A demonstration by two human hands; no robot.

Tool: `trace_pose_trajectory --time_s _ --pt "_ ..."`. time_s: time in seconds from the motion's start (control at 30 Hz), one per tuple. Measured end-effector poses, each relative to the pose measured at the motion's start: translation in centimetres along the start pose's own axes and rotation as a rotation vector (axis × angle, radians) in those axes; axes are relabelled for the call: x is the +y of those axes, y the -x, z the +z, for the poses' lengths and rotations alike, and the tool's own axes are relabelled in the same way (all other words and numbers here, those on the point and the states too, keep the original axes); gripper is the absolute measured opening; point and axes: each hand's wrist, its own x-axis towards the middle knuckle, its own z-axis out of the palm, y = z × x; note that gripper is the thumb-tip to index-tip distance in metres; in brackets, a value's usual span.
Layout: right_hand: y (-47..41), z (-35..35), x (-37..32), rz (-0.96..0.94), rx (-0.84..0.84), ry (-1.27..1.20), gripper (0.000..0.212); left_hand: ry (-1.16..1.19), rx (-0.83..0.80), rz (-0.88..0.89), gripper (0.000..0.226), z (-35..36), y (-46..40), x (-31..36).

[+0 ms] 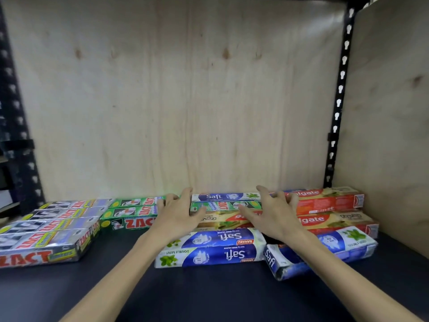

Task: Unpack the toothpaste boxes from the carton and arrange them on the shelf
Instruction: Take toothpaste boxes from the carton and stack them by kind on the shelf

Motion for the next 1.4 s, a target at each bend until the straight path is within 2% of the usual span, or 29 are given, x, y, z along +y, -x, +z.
trace_pose_trajectory --time_s 0.1,0.27,0.4,0.47,0.67,0.8,0.97,1.1,1.23,1.33,1.4 --pt "0.2 0.7 0.1 -0.021 0.1 -0.061 0.079 0.054 0.026 0.016 0.083 -0.5 0.4 0.6" --pt "0.2 -0.2 -0.2 -0.06 0.159 -0.143 0.082 0.141 0.191 0.009 0.086 -1.8 1.2 1.4" --pt "0.5 -1.9 -0.9 -0.037 0.189 -0.248 0.077 0.263 0.456 0.009 0.077 -2.9 2.4 1.7" --pt "1.1 -3.0 -1.6 -0.023 0.193 -0.314 0.072 0.33 0.536 0.013 0.069 -3.6 3.6 1.6" --pt "4.2 -5.3 -3.6 -0.025 0.06 -0.523 0.062 0.432 0.6 -0.011 0.053 -6.2 9.6 -0.8" --pt "7.9 -6.2 -6.6 -0.062 0.042 -0.514 0.06 0.435 0.579 -0.079 0.048 -7.1 15.5 -3.5" --pt "13.2 -5.5 -9.4 -0.165 0.014 -0.489 0.063 0.289 0.61 -0.113 0.049 -7.5 22.6 -5.8" --pt "16.9 -4.4 -10.0 -0.171 -0.053 -0.49 0.064 0.197 0.523 -0.115 0.05 -7.7 25.7 -7.1" --pt "19.8 -3.9 -10.5 -0.082 -0.1 -0.607 0.06 0.177 0.451 -0.158 0.046 -8.1 26.4 -7.4" --pt "21.7 -4.2 -11.5 -0.035 -0.103 -0.696 0.056 0.252 0.561 -0.213 0.037 -7.6 27.1 -6.7" --pt "23.1 -4.4 -12.7 -0.043 -0.072 -0.67 0.054 0.316 0.596 -0.191 0.028 -7.1 28.2 -6.1"
